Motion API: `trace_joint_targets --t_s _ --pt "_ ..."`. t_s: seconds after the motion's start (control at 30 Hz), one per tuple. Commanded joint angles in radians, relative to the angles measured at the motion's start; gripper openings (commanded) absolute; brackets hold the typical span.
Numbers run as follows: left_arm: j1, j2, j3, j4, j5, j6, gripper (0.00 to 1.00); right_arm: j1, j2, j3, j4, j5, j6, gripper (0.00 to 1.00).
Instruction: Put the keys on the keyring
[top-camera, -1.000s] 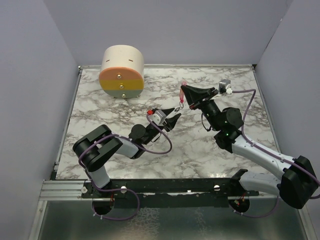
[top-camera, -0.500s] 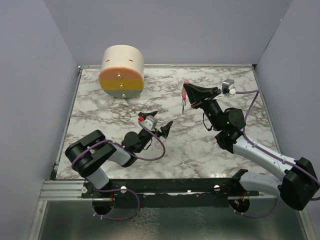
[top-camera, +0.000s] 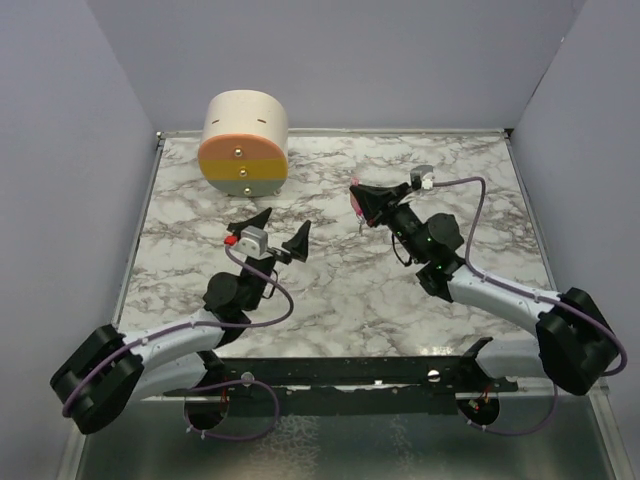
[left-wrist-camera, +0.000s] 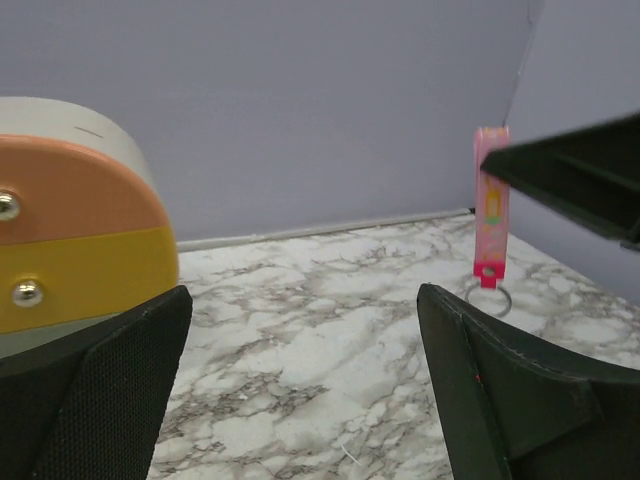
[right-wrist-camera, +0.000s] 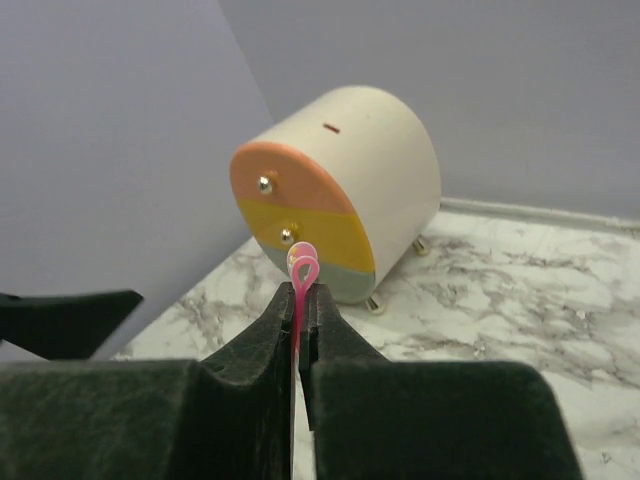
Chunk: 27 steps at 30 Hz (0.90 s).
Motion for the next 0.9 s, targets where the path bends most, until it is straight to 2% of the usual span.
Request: trace_joint_targets --t_s 0.0,0.17,0.33,0.5,0.63,0.67,0.8,0.87 --pt "0.041 -0.187 0.004 -0.28 -0.084 -0.026 0.98 0.0 0.088 -0.01 0.057 -0.059 0.012 0.01" --pt "0.121 -0.289 0.044 -0.484 -0.058 -0.11 0.99 0.001 0.256 0.021 0.18 -0.097 0.112 0.01" --pt "0.186 -0.266 0.074 -0.553 0.002 -0.167 0.99 0.001 0.453 0.089 0.332 -0.129 0.247 0.01" --pt "0.205 -0.207 0.116 -0.597 0.063 -0.203 0.99 -0.002 0.533 0.076 0.408 -0.003 0.292 0.01" --pt "0.209 -0.173 0.134 -0.601 0.098 -0.214 0.99 -0.017 0.525 0.031 0.389 0.123 0.299 0.01" --pt "0.209 -0.167 0.137 -0.601 0.102 -0.217 0.99 -0.025 0.518 0.021 0.367 0.149 0.304 0.04" --pt "0.209 -0.153 0.147 -0.602 0.117 -0.232 0.99 -0.053 0.469 -0.044 0.305 0.291 0.335 0.37" --pt "0.209 -0.151 0.151 -0.606 0.123 -0.242 0.99 -0.065 0.437 -0.082 0.292 0.346 0.336 0.49"
